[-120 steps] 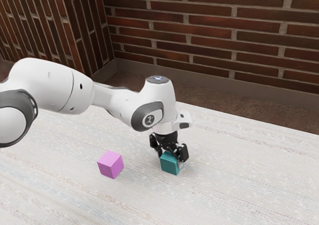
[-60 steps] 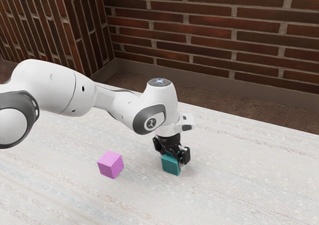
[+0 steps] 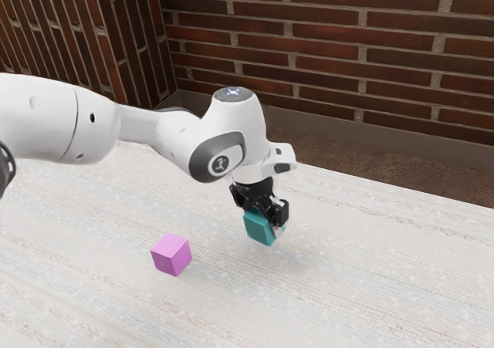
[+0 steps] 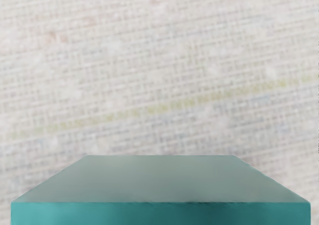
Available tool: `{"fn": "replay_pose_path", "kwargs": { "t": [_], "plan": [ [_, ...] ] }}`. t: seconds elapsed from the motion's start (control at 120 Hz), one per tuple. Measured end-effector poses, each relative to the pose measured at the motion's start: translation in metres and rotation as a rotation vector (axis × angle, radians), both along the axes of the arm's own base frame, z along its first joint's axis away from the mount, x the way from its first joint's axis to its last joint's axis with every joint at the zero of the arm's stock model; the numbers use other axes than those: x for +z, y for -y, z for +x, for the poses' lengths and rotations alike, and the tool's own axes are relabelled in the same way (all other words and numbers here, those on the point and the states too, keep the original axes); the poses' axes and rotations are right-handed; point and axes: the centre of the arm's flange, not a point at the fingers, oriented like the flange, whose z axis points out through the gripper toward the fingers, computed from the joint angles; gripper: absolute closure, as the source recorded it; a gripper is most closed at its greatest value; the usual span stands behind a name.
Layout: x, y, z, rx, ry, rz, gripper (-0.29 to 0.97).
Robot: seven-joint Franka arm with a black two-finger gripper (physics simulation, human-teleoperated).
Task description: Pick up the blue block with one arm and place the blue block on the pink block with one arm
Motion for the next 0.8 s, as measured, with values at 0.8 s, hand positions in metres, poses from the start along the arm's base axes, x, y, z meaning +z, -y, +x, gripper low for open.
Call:
{"fn": "replay_pose_path", "kwargs": {
  "t": [0.8],
  "plan": [
    [0.029, -0.154, -0.063, 0.12, -0.017, 0.067, 0.28]
  ]
}}
